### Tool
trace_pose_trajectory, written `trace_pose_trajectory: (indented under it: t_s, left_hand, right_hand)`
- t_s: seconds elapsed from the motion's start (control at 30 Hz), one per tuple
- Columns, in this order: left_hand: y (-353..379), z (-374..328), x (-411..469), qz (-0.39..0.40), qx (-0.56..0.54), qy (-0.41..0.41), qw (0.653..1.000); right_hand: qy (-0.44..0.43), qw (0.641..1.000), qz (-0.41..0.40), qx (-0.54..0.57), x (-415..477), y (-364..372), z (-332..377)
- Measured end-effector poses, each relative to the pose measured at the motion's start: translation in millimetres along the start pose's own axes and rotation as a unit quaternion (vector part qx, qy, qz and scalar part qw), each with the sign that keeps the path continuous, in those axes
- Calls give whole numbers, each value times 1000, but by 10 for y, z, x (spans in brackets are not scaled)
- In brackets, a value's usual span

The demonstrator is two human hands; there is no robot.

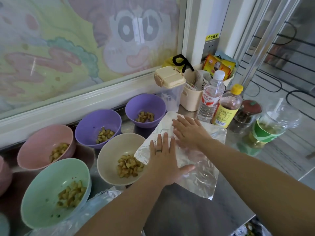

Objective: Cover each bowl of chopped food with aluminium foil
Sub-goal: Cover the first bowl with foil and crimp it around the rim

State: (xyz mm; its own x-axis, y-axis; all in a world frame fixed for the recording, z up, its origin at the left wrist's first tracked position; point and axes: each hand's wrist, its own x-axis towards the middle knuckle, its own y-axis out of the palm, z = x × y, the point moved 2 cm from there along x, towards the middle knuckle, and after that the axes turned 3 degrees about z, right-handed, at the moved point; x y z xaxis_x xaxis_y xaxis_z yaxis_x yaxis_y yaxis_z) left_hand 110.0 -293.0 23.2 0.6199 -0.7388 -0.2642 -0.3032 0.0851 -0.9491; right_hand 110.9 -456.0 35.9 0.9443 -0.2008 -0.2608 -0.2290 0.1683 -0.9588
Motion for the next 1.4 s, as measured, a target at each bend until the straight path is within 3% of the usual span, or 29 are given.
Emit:
trace_pose_trajectory:
  t_s: [0.3,0.63,0.73,0.83,0.93,1.13,1.4]
  left_hand:
    - [66,14,-22,17,11,29,999]
    - [241,-36,-619,42,66,95,992]
    - [259,-32,-874,53,69,107,990]
    - [213,-41,-1027,66,86,96,989]
    - [107,-52,-993,43,99,94,990]
    - [100,-81,-694,12,87,167,982]
    - [226,15,-772,-16,40,134,990]
  right_hand:
    - [43,996,18,71,-62,22,-13]
    - [58,993,37,98,-793,286,140]
    - [39,995,25,92,-1078,406,269]
    - [11,1000,-15,13,-1286,431,339]
    - [-22,999,-36,-17,-1419,437,375]
    - [-52,998,-28,-7,-1473,569,393]
    - [-41,998,-50,1,-1448,594,359]
